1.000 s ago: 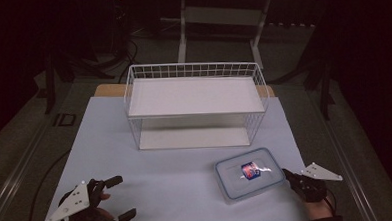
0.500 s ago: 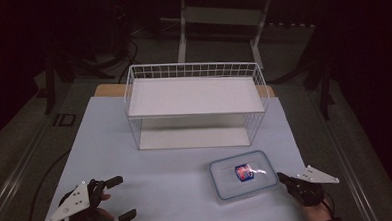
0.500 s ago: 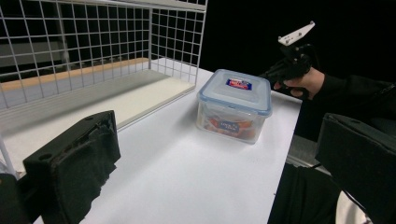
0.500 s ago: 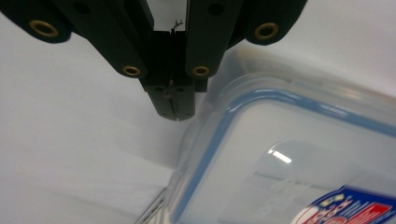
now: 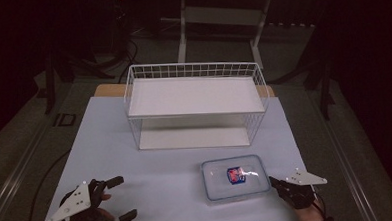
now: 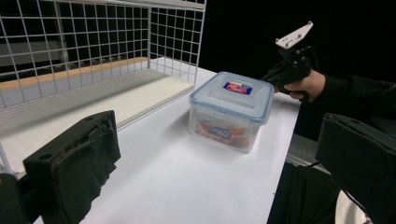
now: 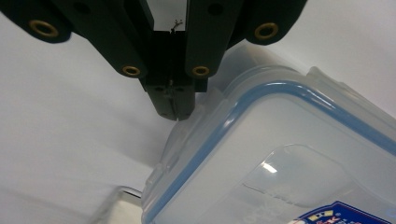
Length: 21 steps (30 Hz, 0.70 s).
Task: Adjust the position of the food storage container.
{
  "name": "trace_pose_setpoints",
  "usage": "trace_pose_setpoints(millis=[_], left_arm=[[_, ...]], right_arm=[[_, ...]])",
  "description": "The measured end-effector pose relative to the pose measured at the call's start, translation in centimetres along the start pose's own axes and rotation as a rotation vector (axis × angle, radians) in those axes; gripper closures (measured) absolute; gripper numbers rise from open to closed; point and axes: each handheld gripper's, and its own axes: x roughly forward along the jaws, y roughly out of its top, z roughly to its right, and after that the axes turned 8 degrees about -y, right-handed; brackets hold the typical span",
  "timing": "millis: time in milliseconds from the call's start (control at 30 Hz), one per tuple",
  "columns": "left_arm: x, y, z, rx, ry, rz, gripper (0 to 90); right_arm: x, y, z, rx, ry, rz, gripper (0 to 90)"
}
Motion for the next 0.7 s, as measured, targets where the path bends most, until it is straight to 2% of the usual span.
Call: trace_pose_setpoints(millis=[233,300,367,600,633,700], left_arm=[[0.0,0.0,0.0,-0.002,-0.001,-0.005,0.0],[0.0,0.0,0.0,-0.002,-0.005,-0.005,0.0],[0.0,0.0,0.0,0.0,-0.003,-0.007,0.0],[0.1,0.0,0.0,-0.002,-0.004,-0.005,0.0],[0.2,0.0,0.0,0.0,-0.005,-0.007,0.0],[0.2,0.0,0.0,-0.002,-0.006,-0.007,0.0]], right_arm=[[0.6,0.6,-1.4,-0.036,0.048,0.002,90.0],[0.6,0.7,-1.6,-0.046,0.047,0.0,90.0],[0.5,0.7,-1.5,-0.029,0.053,0.007,90.0],[0.5,0.6,-1.7,-0.025,0.054,-0.005,90.0],[0.7,0.7,-1.8,-0.019,0.07,0.002,90.0],[0.8,0.9,-2.1,-0.036,0.076,0.0,90.0]])
